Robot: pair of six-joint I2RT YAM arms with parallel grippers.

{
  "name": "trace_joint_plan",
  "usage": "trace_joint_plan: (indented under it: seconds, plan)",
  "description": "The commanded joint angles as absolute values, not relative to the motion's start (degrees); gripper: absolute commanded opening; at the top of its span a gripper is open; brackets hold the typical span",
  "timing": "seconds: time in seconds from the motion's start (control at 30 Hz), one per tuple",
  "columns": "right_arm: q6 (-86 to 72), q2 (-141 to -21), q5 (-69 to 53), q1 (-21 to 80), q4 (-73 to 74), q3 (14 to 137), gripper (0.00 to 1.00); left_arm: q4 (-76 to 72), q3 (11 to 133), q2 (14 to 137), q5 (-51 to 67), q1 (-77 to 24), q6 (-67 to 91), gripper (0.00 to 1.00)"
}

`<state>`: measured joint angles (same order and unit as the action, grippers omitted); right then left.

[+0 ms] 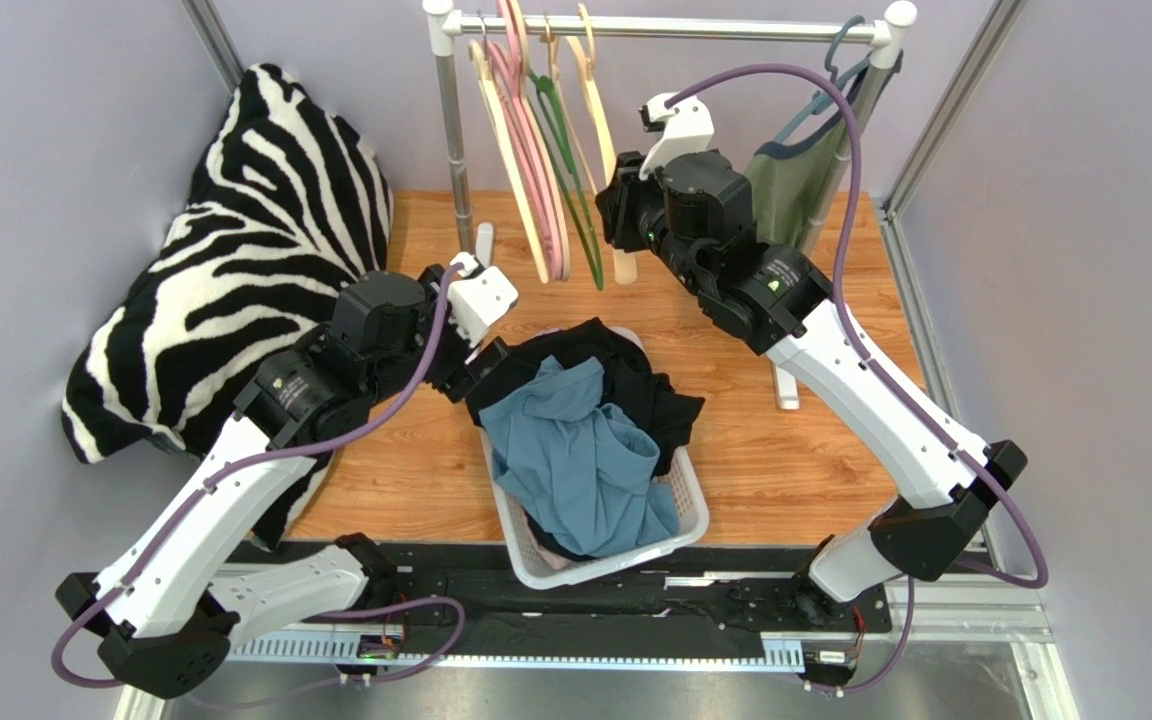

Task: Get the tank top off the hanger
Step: Place the hanger at the clothesline.

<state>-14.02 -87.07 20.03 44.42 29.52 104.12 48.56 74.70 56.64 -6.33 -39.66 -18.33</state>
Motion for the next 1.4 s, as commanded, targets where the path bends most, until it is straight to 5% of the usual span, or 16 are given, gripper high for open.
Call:
trace_joint_plan:
  seconds: [0.0,0.03,0.07,0.13,0.37,0.67,0.83,1.2,1.37]
  plan:
    - [-15.82,-85.27,17.49,44.30,32.43,103.54,0.42,46.94,79.36,58.18,-5.71,-39.55,-15.91,0.79]
    - [-15.30,-84.12,17.84,44.30,33.39,103.10,0.51,46.67,79.97,58.71,-6.06,-39.55,-16.00,0.79]
    - [-14.16,-83.15,18.02,44.21,33.92,102.75,0.76,46.23,80.07,58.71,-6.06,-39.46,-16.00,0.79]
    - [-13.54,-79.55,17.50,43.86,35.32,102.04,1.00,45.35,80.50,59.58,-5.45,-39.46,-15.47,0.79]
    - [-11.53,-63.39,2.82,39.29,30.95,92.39,1.00,45.35,81.12,60.21,-3.95,-39.46,-15.56,0.80]
    - [-10.89,-54.32,9.82,32.18,32.26,89.91,0.98,46.67,81.91,59.77,-5.18,-39.38,-15.38,0.80]
    - [-13.80,-58.87,26.42,31.46,36.54,94.21,0.75,46.93,81.21,58.98,-5.45,-39.02,-15.21,0.80]
    - [-23.02,-70.74,39.55,31.64,31.73,97.99,0.78,46.67,80.60,58.89,-5.01,-38.23,-14.77,0.79]
    - [-22.94,-73.30,44.57,33.31,31.99,98.53,0.89,46.32,80.16,58.80,-4.48,-38.06,-14.50,0.80]
